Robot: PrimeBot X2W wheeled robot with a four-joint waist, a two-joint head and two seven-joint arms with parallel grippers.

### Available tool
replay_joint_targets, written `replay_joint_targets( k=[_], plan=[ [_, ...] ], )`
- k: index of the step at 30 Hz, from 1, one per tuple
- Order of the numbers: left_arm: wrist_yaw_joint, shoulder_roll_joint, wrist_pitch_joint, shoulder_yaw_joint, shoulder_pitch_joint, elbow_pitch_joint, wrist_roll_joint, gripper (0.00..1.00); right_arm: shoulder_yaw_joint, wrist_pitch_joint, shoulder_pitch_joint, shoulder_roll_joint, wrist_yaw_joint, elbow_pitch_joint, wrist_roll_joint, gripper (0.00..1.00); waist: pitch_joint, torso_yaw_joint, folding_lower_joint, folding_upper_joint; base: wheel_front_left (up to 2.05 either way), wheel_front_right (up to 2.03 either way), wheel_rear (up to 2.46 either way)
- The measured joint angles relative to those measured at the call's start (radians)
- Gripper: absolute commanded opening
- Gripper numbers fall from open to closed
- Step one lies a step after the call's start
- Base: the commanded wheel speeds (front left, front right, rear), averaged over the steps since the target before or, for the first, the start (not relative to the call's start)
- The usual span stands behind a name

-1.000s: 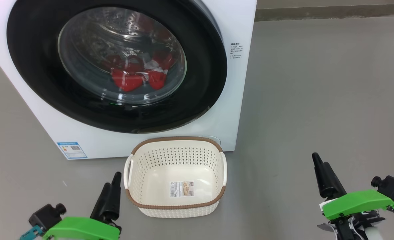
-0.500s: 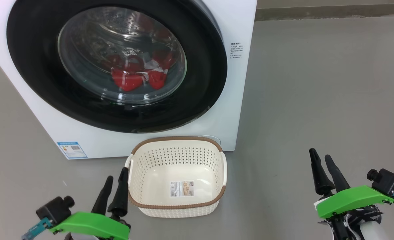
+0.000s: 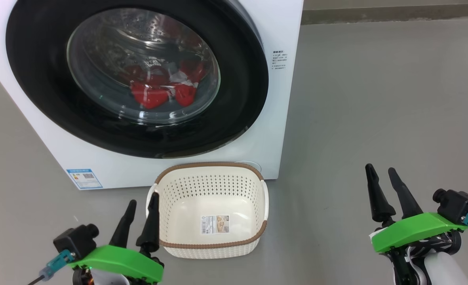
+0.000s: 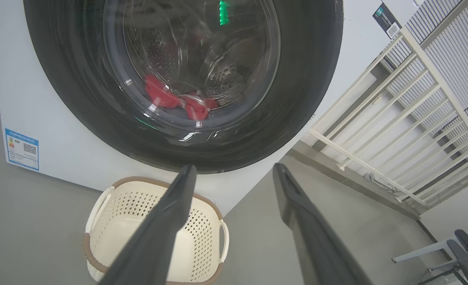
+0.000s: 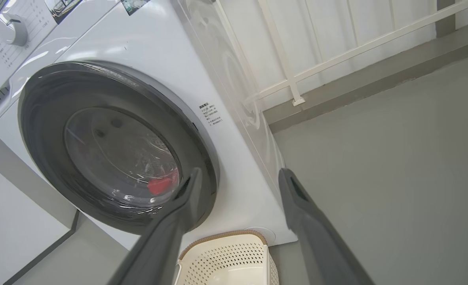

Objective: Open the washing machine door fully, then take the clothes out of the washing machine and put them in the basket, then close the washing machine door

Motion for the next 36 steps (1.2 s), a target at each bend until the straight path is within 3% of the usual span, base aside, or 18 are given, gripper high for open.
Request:
replay_joint_targets(
  k=[36],
  plan=[
    [0.013,0.007,-0.104,-0.067,-0.06,-0.02,0.39,1.0,0.033,-0.103,-0.083,-0.011,0.002,0.003,-0.439,1.0,-0.003,0.004,0.0,0.0,0.0,0.0,0.0]
  ],
)
